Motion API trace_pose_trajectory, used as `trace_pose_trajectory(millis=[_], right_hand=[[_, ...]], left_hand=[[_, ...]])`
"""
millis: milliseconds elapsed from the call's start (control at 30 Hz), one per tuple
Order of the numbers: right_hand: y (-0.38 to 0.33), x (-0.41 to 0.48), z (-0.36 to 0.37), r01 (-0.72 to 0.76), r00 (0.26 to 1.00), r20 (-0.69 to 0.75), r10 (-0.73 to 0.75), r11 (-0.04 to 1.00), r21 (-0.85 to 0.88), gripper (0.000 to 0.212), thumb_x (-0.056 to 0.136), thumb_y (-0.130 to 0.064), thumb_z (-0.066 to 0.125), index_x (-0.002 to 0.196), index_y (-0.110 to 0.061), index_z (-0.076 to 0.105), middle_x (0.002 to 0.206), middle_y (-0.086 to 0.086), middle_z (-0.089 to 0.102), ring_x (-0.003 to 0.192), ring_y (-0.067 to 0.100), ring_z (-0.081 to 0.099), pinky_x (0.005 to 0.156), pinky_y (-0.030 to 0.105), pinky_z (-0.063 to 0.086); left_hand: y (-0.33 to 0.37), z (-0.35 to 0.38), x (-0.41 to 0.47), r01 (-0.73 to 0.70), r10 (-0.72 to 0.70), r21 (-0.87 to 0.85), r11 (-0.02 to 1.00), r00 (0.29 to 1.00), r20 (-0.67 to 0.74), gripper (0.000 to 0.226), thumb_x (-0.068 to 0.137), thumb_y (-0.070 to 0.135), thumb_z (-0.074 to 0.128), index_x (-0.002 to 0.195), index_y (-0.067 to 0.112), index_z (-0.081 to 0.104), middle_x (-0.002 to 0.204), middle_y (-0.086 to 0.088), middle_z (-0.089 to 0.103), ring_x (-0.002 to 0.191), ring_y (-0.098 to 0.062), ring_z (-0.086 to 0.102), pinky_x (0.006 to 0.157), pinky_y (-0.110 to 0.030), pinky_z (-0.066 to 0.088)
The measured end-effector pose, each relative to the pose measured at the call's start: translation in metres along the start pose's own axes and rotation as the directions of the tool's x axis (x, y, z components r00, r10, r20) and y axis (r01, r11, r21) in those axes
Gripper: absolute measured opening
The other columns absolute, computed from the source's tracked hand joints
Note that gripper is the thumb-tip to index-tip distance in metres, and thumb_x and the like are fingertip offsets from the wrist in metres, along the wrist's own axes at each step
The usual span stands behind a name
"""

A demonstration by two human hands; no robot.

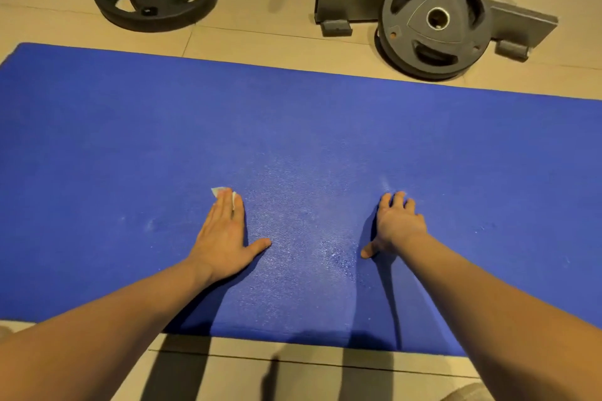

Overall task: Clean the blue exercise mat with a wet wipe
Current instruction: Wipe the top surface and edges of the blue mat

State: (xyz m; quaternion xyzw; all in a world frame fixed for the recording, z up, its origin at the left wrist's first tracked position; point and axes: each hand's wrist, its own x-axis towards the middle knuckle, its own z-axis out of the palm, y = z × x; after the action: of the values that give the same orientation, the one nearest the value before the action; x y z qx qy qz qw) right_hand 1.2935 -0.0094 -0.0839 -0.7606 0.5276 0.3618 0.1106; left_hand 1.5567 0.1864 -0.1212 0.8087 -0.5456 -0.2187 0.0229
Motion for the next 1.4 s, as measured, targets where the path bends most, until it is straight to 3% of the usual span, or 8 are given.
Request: trace_pose_trajectory(millis=[167,400,500,600,833,1033,1200,1400], right_hand=[[0.002,0.002,0.001,0.018,1.000,-0.010,-0.018,1.000,-0.001,0.154,0.057,-0.072,0.085,0.157,-0.001,-0.009,0.164,0.022,-0.003,0.152,0.045,0.003,0.117,0.050,0.033],[0.018,0.006,0.010,0.123,0.985,-0.114,-0.128,0.991,-0.047,0.150,0.055,-0.084,0.075,0.158,-0.004,0.000,0.159,0.017,0.013,0.145,0.041,0.019,0.111,0.046,0.039],[0.052,0.012,0.004,0.271,0.957,-0.080,-0.279,0.957,-0.102,0.145,0.060,-0.079,0.077,0.160,-0.014,-0.005,0.161,0.011,0.011,0.146,0.036,0.018,0.114,0.047,0.036],[0.079,0.011,-0.002,0.371,0.921,-0.014,-0.390,0.887,-0.276,0.143,0.065,-0.072,0.079,0.160,-0.021,-0.015,0.167,0.007,-0.001,0.151,0.034,0.011,0.117,0.051,0.030],[0.062,0.013,0.009,0.258,0.947,-0.068,-0.314,0.870,-0.420,0.156,0.060,-0.071,0.084,0.157,-0.011,-0.022,0.164,0.026,-0.012,0.153,0.044,-0.006,0.121,0.061,0.013],[0.059,0.025,0.005,0.264,0.957,-0.015,-0.290,0.888,-0.377,0.168,0.053,-0.070,0.088,0.151,-0.008,-0.033,0.160,0.034,-0.019,0.151,0.050,-0.011,0.119,0.059,0.024],[0.061,0.028,0.006,0.276,0.957,0.020,-0.291,0.882,-0.381,0.171,0.051,-0.075,0.085,0.148,-0.009,-0.039,0.159,0.034,-0.023,0.150,0.051,-0.015,0.118,0.058,0.025],[0.062,0.027,0.001,0.304,0.950,0.046,-0.307,0.886,-0.350,0.170,0.052,-0.073,0.086,0.148,-0.010,-0.039,0.159,0.033,-0.024,0.149,0.052,-0.015,0.119,0.062,0.022]], left_hand=[[0.066,0.014,0.025,-0.112,0.114,-0.078,0.991,0.993,0.023,0.119,0.088,0.078,0.049,0.160,0.002,-0.008,0.167,-0.012,-0.021,0.153,-0.025,-0.024,0.127,-0.038,-0.006],[0.180,0.043,0.060,-0.338,0.343,-0.062,0.939,0.931,0.128,0.094,0.098,0.045,0.051,0.162,0.006,-0.005,0.169,-0.011,-0.018,0.155,-0.020,-0.023,0.128,-0.039,-0.008],[0.182,0.042,0.061,-0.424,0.418,0.058,0.904,0.903,0.094,0.085,0.103,0.052,0.038,0.163,0.007,-0.002,0.170,-0.009,-0.014,0.155,-0.017,-0.022,0.125,-0.033,-0.016],[0.150,0.041,0.050,-0.374,0.370,0.147,0.916,0.927,0.051,0.094,0.100,0.072,0.023,0.163,0.008,-0.003,0.171,-0.010,-0.012,0.155,-0.019,-0.021,0.127,-0.039,-0.010],[0.078,0.042,0.006,0.096,-0.088,0.055,0.994,0.987,-0.134,0.113,0.090,0.087,0.021,0.162,0.002,0.001,0.169,-0.017,-0.012,0.156,-0.026,-0.018,0.128,-0.043,-0.002],[0.149,0.060,0.013,-0.093,0.090,-0.088,0.992,0.995,-0.039,0.103,0.096,0.071,0.036,0.161,0.004,-0.008,0.166,-0.014,-0.024,0.152,-0.022,-0.030,0.127,-0.038,-0.009],[0.210,0.080,0.014,-0.331,0.331,-0.014,0.944,0.943,0.043,0.092,0.102,0.063,0.035,0.162,0.004,-0.003,0.168,-0.013,-0.018,0.154,-0.021,-0.025,0.128,-0.041,-0.003],[0.136,0.063,0.004,-0.185,0.192,0.146,0.972,0.981,-0.038,0.095,0.099,0.073,0.015,0.162,0.005,-0.002,0.168,-0.013,-0.018,0.155,-0.022,-0.021,0.128,-0.044,0.000]])
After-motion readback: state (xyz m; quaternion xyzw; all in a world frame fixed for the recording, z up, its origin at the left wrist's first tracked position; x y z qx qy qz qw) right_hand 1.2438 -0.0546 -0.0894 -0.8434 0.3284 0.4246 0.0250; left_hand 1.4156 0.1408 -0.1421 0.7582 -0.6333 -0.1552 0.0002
